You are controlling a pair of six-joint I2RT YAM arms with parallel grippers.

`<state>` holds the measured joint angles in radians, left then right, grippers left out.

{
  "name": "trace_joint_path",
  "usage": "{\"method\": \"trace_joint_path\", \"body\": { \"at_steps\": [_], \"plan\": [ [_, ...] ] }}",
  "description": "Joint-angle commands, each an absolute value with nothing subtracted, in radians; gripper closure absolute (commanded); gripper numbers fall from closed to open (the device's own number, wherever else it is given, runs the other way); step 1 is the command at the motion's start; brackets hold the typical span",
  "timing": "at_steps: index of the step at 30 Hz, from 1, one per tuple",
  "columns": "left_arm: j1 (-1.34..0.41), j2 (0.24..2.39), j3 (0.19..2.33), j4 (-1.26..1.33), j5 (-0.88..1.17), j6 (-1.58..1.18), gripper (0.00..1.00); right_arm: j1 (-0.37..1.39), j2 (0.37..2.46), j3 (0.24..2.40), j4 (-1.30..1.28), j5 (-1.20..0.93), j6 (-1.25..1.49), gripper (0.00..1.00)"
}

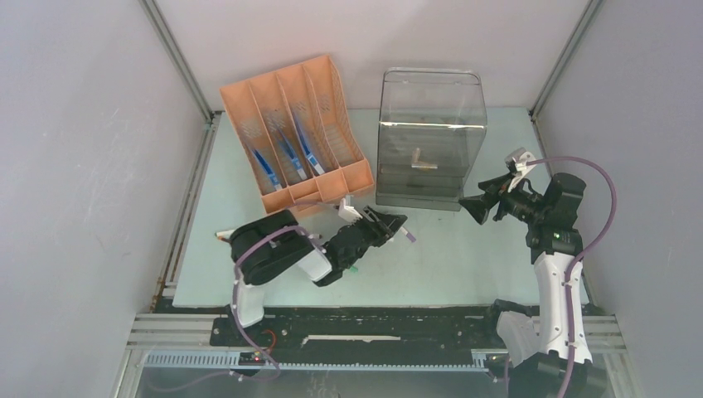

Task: Organize the desk
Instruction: Open the drawer in the storage box, then pick up the stationery from the center of the board.

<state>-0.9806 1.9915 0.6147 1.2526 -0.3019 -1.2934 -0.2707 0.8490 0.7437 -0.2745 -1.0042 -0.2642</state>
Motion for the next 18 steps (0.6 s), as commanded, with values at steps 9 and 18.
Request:
{"method": "trace_joint_path", "body": {
  "at_steps": [9,18],
  "plan": [
    [-1.090,1.562,0.430,0.985,-0.484,-0.669,0.30,-0.264,0.839,0.782,-0.291,-1.017,-0.295,0.19],
    [-1.109,1.361,0.355,0.708,-0.732,-0.445,0.17,-0.262,0.836,0.781,-0.296,-1.026,-0.301,0.19]
  ]
}}
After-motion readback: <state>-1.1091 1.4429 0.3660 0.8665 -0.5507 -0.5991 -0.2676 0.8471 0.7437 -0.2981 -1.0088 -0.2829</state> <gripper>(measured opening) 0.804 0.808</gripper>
